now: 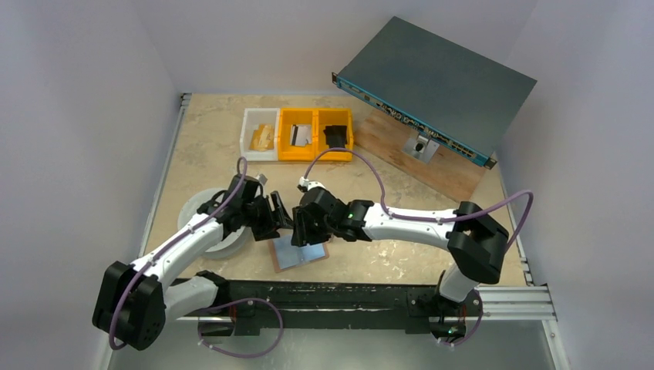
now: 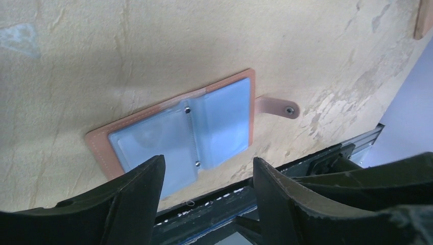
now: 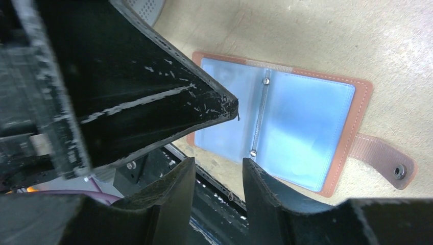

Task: Take the credit cards out of the card holder
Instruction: Remove the credit card from the card holder.

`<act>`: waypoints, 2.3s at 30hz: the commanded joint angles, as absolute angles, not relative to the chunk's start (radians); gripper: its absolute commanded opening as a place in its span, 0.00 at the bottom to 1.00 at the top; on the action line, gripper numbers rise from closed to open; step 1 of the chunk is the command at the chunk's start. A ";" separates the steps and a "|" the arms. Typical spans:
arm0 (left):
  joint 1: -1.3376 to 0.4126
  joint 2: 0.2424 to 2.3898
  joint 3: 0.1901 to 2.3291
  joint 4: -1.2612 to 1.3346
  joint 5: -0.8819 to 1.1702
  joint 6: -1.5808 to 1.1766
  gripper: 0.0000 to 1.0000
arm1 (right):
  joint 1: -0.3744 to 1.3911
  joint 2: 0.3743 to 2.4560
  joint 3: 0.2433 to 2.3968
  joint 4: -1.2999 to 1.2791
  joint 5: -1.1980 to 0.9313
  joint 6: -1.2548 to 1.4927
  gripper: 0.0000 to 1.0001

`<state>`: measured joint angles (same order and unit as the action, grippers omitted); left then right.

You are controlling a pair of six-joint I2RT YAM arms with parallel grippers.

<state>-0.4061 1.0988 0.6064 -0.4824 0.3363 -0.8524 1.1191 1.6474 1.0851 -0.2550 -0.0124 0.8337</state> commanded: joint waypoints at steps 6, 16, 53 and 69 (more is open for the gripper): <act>-0.343 1.010 0.595 -0.599 0.180 -0.884 0.67 | 1.174 1.683 1.173 -0.303 0.149 0.771 0.43; -0.258 0.979 0.649 -0.668 0.226 -0.844 0.70 | 1.267 1.927 1.396 -0.481 0.337 0.743 0.49; -0.394 1.167 0.465 -0.406 0.397 -0.836 0.46 | 0.982 1.925 0.792 0.323 -0.379 1.011 0.00; -0.458 1.120 0.449 -0.395 0.324 -0.961 0.27 | 0.958 1.938 0.750 0.414 -0.421 1.068 0.00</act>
<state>-0.4488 1.1637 0.4458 -0.3786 0.3618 -0.9360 0.9554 1.9114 0.7780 0.4747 -0.4484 1.0790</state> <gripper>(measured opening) 0.270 0.004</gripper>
